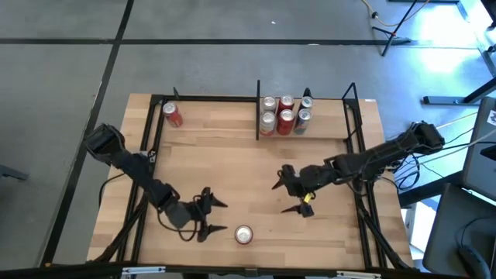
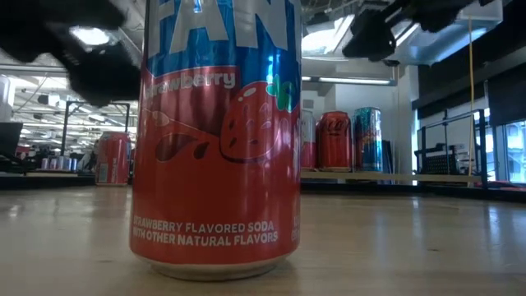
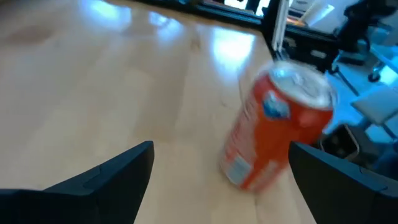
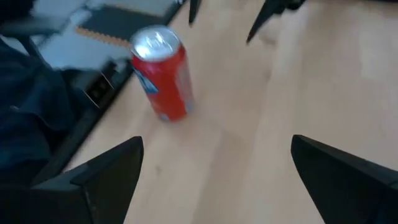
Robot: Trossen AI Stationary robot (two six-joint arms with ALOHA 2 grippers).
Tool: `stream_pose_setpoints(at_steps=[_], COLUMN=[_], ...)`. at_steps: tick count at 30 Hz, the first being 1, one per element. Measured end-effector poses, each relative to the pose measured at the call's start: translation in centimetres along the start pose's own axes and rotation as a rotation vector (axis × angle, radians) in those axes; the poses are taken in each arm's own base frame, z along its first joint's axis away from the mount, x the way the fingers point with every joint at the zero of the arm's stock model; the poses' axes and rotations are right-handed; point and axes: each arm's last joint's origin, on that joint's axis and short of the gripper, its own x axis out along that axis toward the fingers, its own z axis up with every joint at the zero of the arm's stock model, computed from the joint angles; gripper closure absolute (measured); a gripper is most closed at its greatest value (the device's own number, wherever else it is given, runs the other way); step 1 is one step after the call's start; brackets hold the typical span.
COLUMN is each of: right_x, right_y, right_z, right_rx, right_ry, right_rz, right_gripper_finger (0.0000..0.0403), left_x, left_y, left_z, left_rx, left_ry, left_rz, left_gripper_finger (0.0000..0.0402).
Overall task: Place canned beverage on shelf
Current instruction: Put the bottom red soda can on the shelf
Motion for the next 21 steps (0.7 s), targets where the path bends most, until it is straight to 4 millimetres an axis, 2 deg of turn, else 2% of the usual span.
stream_pose_setpoints(at_steps=[4, 7, 14, 21], right_x=[0.0, 0.6, 4.8, 9.2], right_y=[1.0, 1.6, 3.7, 3.3], right_z=[1.0, 1.8, 1.3, 0.3], right_rx=[0.053, 0.072, 0.019, 0.031], right_ry=[-0.102, -0.196, -0.285, -0.263], right_rz=[0.037, 0.045, 0.061, -0.021], right_gripper_finger=[0.001, 0.001, 0.001, 0.001], left_x=[0.8, 2.1, 3.9, 3.5], left_y=[-1.3, -2.4, -4.6, -5.2], left_z=[-1.8, -2.2, -2.8, -3.3], left_rx=[0.0, 0.008, 0.04, 0.036], left_ry=[0.016, 0.024, 0.041, 0.039], left_rz=[-0.027, -0.027, -0.044, -0.034], left_gripper_finger=[0.0041, 0.0041, 0.0041, 0.0041])
